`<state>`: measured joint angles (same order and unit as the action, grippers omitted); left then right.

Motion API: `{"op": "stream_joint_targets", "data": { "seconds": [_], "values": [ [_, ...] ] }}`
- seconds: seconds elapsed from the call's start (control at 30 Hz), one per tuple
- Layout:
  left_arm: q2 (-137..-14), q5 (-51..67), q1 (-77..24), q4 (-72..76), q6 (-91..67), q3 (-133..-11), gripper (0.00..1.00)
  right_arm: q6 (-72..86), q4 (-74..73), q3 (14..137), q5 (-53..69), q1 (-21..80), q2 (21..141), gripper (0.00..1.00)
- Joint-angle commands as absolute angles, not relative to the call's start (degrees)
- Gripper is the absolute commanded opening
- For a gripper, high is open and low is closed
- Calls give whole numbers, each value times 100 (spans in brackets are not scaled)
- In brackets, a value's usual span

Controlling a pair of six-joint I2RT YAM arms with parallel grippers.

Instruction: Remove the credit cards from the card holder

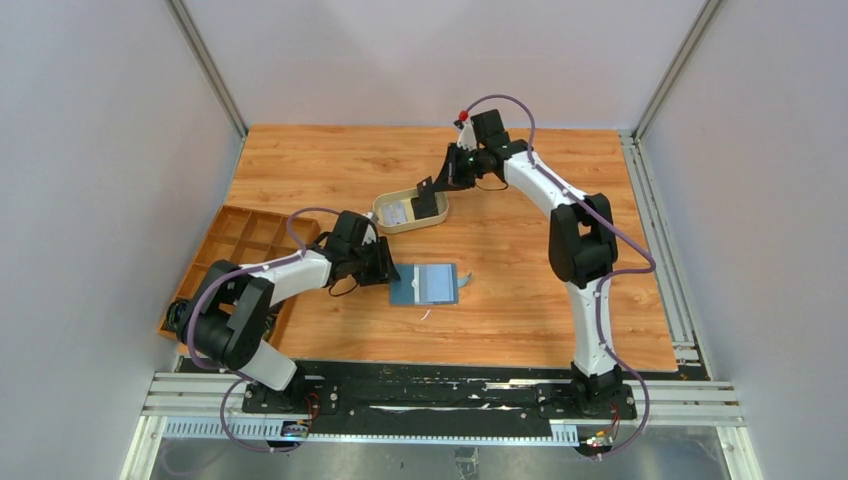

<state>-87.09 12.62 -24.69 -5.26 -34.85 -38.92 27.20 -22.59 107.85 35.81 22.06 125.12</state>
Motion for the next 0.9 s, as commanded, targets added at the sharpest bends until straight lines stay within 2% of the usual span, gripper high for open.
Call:
{"op": "stream_joint_targets", "data": {
  "seconds": [0.0,0.13,0.17,0.27,0.3,0.87],
  "values": [
    [-8711,938,-2337,-999,-3259,-3864,53,2782,-2570,11232,3459,2341,12825,0],
    [-8586,899,-2224,-1124,-3181,-3830,59,2816,-2580,11380,3408,2394,13059,0],
    [-8551,886,-2188,-1146,-3174,-3828,64,2821,-2576,11406,3376,2419,13108,0],
    [-8463,810,-2119,-1193,-3173,-3753,86,2810,-2575,11454,3305,2488,13267,0],
    [-8442,809,-2096,-1197,-3173,-3729,89,2818,-2575,11481,3279,2501,13324,0],
    [-8377,1067,-1979,-1042,-3131,-3499,91,2756,-2758,11578,2713,2524,13618,0]
  ]
}}
